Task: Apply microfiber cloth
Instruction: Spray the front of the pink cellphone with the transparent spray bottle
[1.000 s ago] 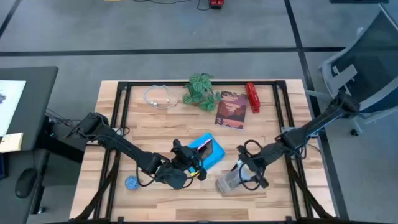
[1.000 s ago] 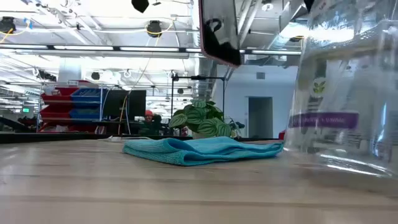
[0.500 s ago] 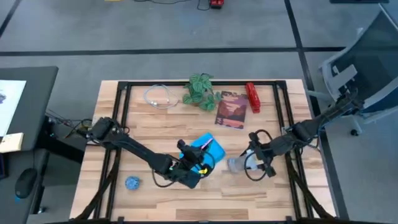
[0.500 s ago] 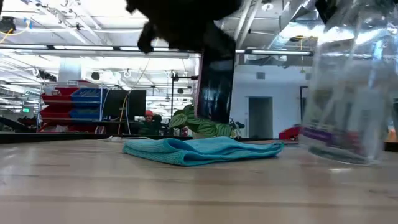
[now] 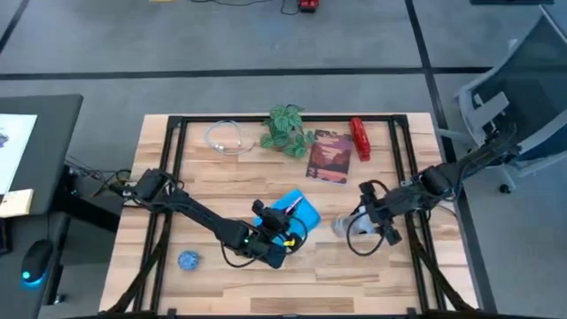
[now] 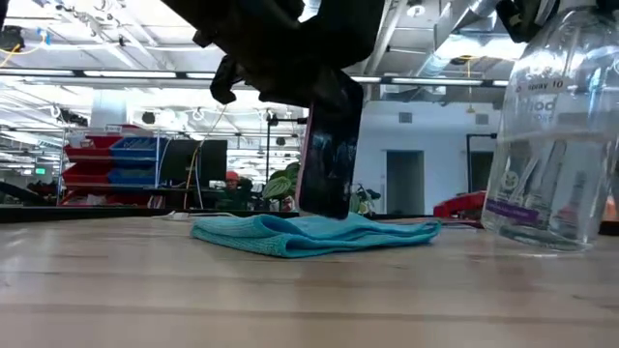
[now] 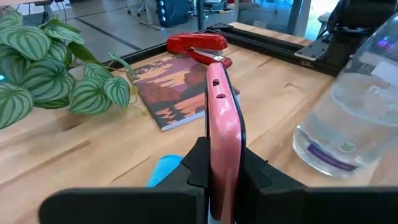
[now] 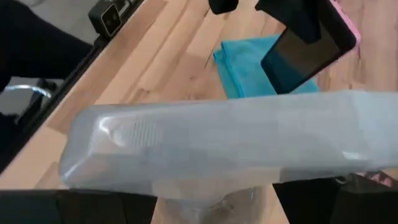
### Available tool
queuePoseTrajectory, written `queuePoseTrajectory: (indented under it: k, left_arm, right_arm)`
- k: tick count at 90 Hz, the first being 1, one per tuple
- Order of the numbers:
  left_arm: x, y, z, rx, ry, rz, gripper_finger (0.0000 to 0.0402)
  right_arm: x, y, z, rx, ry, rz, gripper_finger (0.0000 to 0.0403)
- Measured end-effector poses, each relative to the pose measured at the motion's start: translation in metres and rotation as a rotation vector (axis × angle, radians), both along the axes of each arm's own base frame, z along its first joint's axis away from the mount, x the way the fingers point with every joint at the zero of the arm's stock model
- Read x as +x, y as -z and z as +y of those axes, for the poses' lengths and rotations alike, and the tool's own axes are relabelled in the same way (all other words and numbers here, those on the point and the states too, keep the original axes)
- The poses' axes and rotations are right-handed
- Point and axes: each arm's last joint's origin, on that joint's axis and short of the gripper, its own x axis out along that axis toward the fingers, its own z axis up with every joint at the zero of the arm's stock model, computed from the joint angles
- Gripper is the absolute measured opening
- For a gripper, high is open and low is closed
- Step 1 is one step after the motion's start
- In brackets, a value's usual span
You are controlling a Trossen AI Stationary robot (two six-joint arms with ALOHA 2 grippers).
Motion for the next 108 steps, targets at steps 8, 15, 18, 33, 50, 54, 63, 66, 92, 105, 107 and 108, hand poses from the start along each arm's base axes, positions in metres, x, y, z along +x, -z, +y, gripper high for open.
queuePoseTrajectory:
  k: [8,15,18,33,50,54,63,66,92,105,107,108]
  left_arm:
    - [0.000,0.000,0.000,-0.001,0.000,-0.001,0.0011]
    - [0.000,0.000,0.000,-0.001,0.000,-0.002,0.0011]
    - [0.000,0.000,-0.001,-0.001,0.001,-0.002,0.0011]
    - [-0.001,0.000,-0.002,-0.001,0.005,-0.003,0.0011]
    - [-0.001,0.000,-0.003,-0.005,0.007,-0.006,0.0011]
    - [-0.001,0.000,-0.003,-0.005,0.006,-0.006,0.0011]
    - [-0.001,0.000,-0.003,-0.005,0.007,-0.005,0.0011]
    - [-0.001,0.000,-0.003,-0.005,0.007,-0.005,0.0011]
    - [-0.001,0.000,-0.003,-0.006,0.006,-0.007,0.0011]
    - [-0.001,0.000,-0.003,-0.007,0.006,-0.007,0.0011]
    - [-0.001,0.000,-0.003,-0.007,0.006,-0.007,0.0011]
    - [-0.001,0.000,-0.003,-0.007,0.006,-0.007,0.0011]
  right_arm:
    - [0.002,-0.002,-0.003,-0.024,-0.007,-0.016,0.0255]
    - [0.003,-0.003,-0.006,-0.043,-0.011,-0.031,0.0255]
    - [0.004,-0.003,-0.007,-0.044,-0.006,-0.035,0.0255]
    - [0.010,-0.008,-0.013,-0.026,0.038,-0.097,0.0255]
    - [0.014,-0.011,-0.018,-0.007,0.075,-0.126,0.0255]
    - [0.014,-0.012,-0.019,-0.006,0.080,-0.129,0.0255]
    - [0.014,-0.011,-0.021,-0.010,0.091,-0.115,0.0259]
    - [0.014,-0.010,-0.022,-0.013,0.096,-0.108,0.0263]
    - [0.012,-0.005,-0.034,-0.036,0.161,-0.036,0.0339]
    - [0.009,-0.001,-0.041,-0.059,0.184,0.023,0.0373]
    - [0.008,0.000,-0.042,-0.063,0.187,0.037,0.0376]
    - [0.008,0.000,-0.043,-0.064,0.189,0.043,0.0377]
